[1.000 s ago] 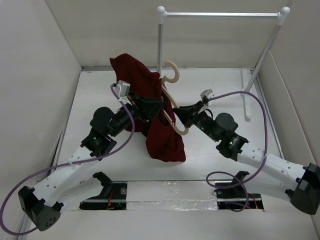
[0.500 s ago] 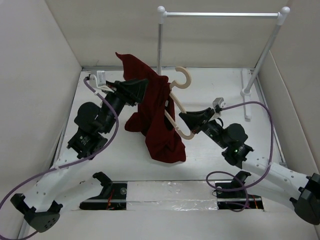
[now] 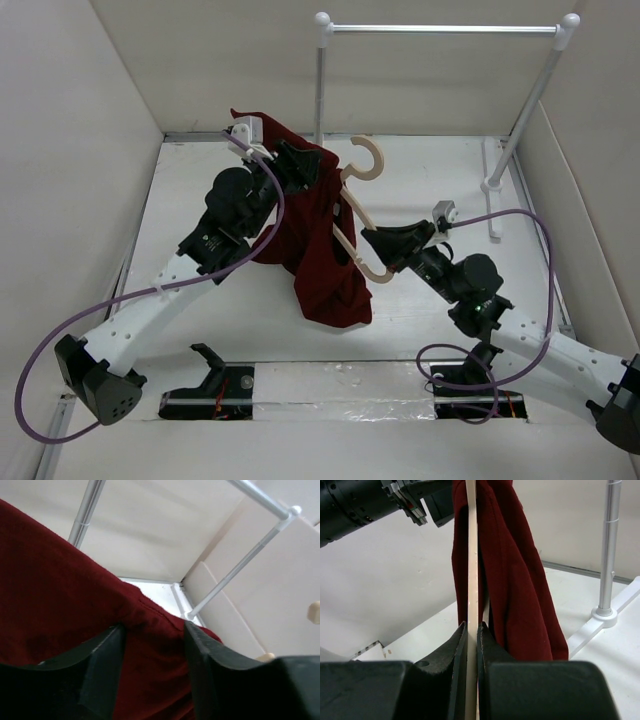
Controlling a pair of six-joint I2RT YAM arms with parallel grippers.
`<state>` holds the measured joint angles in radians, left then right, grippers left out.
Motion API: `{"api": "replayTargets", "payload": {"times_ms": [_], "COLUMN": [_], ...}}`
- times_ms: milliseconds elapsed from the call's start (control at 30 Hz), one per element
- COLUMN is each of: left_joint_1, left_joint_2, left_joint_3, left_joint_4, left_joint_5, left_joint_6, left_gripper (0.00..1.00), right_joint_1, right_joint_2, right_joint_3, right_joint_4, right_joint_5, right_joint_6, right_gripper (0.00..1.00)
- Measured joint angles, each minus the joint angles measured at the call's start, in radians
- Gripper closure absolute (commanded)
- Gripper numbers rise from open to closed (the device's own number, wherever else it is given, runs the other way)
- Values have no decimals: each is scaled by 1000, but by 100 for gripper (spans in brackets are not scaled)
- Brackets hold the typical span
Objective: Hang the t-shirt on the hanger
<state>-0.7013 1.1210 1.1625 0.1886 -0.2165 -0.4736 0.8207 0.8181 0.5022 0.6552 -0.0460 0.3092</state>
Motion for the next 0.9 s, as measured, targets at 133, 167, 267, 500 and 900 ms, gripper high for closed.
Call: {"api": "replayTargets", "payload": {"times_ms": [133, 167, 267, 500, 900], "left_joint_1": [0, 0, 0, 4, 0], "left_joint_2": [1, 3, 8, 7, -36], "left_joint_3": [-12, -13, -33, -135, -259], "left_joint_4": [47, 55, 84, 137, 289], "left_joint_5": [23, 32, 70, 111, 64], "left_joint_6": [-16, -23, -49, -117, -217], "left_gripper": [52, 42, 34, 37, 32], "right_joint_1": [8, 11, 12, 13, 111], "right_joint_2": [3, 6, 30, 93, 220], "right_joint_3": [0, 0, 0, 0, 34], "right_joint_4": [4, 6, 16, 27, 129], "right_joint_5": [5, 7, 15, 40, 174], "right_joint_6": [-6, -8, -14, -29, -98], "right_gripper": [100, 100, 100, 100, 100]}}
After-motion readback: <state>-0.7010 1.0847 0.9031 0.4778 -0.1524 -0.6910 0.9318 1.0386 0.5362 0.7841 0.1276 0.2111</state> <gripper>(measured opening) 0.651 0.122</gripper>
